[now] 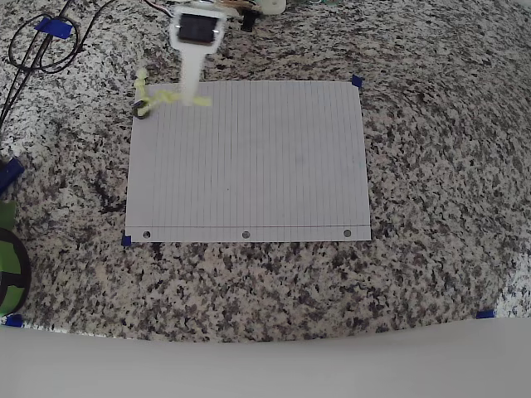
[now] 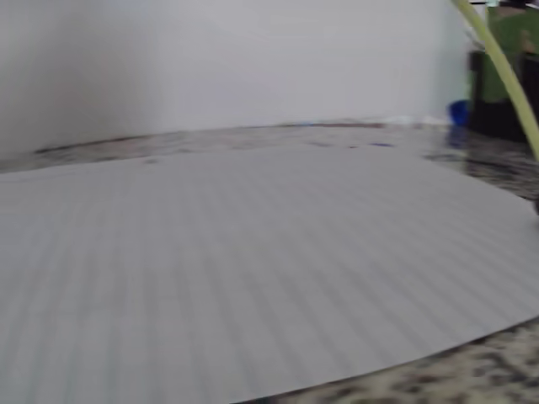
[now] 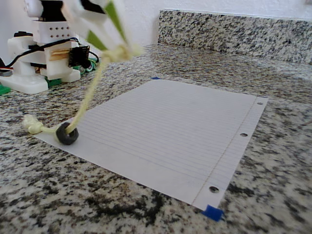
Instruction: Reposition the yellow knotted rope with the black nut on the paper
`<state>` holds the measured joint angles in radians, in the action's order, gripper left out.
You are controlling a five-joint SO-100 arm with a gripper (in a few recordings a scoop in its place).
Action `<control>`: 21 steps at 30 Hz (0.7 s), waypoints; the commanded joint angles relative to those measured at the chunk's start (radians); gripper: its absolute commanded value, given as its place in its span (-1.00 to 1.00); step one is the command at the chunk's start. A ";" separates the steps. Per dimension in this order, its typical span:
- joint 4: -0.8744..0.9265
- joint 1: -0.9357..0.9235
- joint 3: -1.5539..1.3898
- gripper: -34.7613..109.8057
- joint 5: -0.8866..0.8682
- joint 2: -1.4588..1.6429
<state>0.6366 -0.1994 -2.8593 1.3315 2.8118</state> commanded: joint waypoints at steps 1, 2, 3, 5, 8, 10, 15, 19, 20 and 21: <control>-0.067 0.087 -0.029 -0.52 -0.012 0.020; -0.092 0.114 -0.043 -0.52 -0.012 0.020; -0.114 0.140 -0.057 -0.52 -0.012 0.020; -0.163 0.196 -0.089 -0.52 -0.012 0.020; -0.230 0.281 -0.140 -0.52 -0.012 0.021; -0.256 0.333 -0.161 -0.52 -0.012 0.025; -0.255 0.423 -0.236 -0.52 -0.020 0.072; -0.160 0.463 -0.264 -0.52 -0.058 0.121; -0.130 0.474 -0.264 -0.52 -0.066 0.124; -0.107 0.485 -0.264 -0.52 -0.066 0.126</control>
<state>0.4740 0.2577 -3.1263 1.2839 2.9161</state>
